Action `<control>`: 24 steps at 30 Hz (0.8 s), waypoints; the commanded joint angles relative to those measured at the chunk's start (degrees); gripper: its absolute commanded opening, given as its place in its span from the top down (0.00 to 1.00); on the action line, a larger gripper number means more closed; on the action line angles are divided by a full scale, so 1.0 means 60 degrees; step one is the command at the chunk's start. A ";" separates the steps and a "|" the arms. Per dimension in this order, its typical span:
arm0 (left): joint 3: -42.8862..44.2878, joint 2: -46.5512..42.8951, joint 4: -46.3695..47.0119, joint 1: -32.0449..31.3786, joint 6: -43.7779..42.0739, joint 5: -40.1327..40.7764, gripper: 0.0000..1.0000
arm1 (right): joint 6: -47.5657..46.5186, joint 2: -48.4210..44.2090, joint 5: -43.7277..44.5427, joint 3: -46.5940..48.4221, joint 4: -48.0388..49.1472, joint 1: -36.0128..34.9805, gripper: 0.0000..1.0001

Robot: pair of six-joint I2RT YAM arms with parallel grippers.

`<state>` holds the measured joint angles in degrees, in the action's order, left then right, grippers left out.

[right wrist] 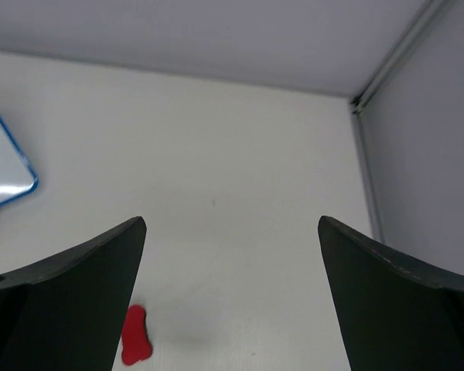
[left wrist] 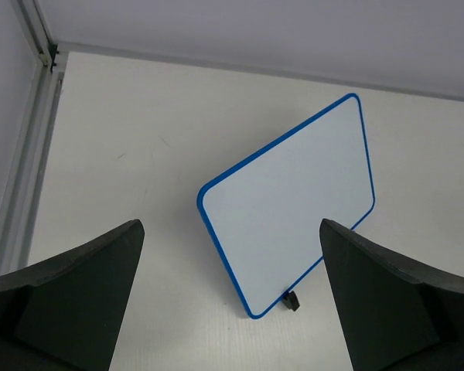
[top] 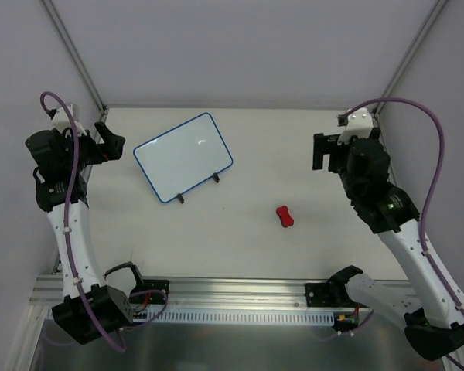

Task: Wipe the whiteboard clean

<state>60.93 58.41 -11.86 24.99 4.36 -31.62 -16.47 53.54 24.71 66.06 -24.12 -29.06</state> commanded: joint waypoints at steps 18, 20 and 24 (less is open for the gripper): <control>0.5139 -0.2514 -0.5157 -0.2188 -0.1225 0.3511 0.01 | -0.3495 -0.1482 0.2621 0.3125 0.0416 0.0053 0.01; 0.5168 -0.2543 -0.5201 -0.2275 -0.1239 0.3555 0.01 | -0.3466 -0.1496 0.2518 0.3227 0.0460 0.0053 0.01; 0.5401 -0.2485 -0.5289 -0.2451 -0.1298 0.3832 0.01 | -0.3451 -0.1496 0.2386 0.3345 0.0489 0.0053 0.01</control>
<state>91.59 42.68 -42.35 11.18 -2.42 -11.86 -35.53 44.75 39.27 84.01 -23.75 -28.95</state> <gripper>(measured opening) 0.987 0.991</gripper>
